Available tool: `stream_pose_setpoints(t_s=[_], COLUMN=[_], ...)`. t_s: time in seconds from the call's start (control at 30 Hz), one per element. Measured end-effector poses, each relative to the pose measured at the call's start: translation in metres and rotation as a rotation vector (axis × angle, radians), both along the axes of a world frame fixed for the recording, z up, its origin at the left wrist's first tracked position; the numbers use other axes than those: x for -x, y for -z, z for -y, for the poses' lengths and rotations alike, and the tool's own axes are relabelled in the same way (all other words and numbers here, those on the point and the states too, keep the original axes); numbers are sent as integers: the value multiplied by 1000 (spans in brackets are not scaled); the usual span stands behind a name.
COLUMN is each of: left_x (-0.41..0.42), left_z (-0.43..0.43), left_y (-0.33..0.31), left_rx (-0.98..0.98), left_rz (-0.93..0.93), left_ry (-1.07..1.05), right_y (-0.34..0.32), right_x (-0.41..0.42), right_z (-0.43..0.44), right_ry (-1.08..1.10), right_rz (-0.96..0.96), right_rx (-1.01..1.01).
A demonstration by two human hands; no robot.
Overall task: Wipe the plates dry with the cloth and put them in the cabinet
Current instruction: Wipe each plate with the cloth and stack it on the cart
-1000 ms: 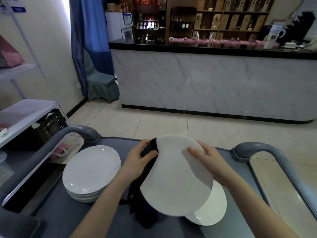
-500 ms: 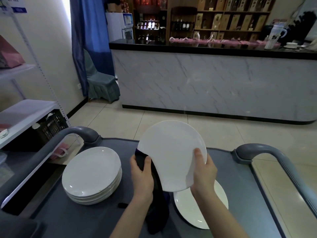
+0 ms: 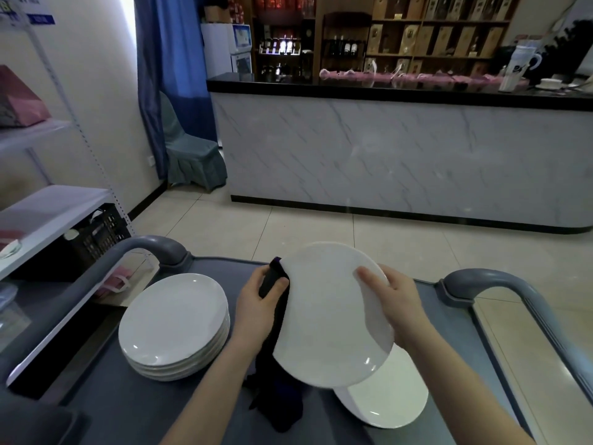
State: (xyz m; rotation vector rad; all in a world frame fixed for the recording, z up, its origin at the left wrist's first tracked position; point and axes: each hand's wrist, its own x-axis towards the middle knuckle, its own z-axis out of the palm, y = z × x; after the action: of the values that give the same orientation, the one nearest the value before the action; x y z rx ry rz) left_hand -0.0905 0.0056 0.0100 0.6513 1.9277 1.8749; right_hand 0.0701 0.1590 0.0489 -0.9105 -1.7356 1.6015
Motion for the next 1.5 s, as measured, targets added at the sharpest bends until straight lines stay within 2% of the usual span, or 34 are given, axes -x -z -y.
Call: stream_pose_setpoints(t_s=[0.13, 0.23, 0.33, 0.4, 0.5, 0.6, 0.73, 0.83, 0.93, 1.03, 1.17, 1.3, 1.4, 1.5], left_x=[-38, -48, -33, -18, -1, 6, -4, -20, -44, -66, -65, -38, -13, -1], left_z=[-16, -19, -9, 0, 7, 8, 5, -1, -16, -28, -25, -7, 5, 11], left_y=[18, 23, 18, 12, -1, -9, -2, 10, 14, 14, 20, 17, 11, 4], left_rx=[-112, -166, -171, -127, -56, 81, 20, -69, -137, -179, -176, -115, 5, 88], left_rz=[225, 280, 254, 125, -37, -99, 12, 158, 230, 286, 313, 145, -2, -75], left_ry=[-335, -380, -273, -200, 47, 201, 67, -154, -362, -502, -488, -290, -90, 83], right_y=[16, 24, 26, 20, 6, 6, 9, 16, 26, 29, 30, 21, 8, -1], right_x=[20, 23, 10, -1, -8, -7, -4, 5, 24, 39, 33, 7, -8, -12], right_z=[35, 54, 35, 13, -12, -15, -7, 14, 46, 65, 58, 28, 7, -1], right_ry=[412, 459, 282, 98, -171, -249, -64, 207, 515, 622, 528, 274, 27, -110], right_rz=[-203, -262, -157, -96, 53, 135, 38, -152, -267, -329, -303, -180, -31, 93], right_rx=[176, 230, 146, 72, -21, -34, -5, 123, 241, 378, 258, 88, 16, -6])
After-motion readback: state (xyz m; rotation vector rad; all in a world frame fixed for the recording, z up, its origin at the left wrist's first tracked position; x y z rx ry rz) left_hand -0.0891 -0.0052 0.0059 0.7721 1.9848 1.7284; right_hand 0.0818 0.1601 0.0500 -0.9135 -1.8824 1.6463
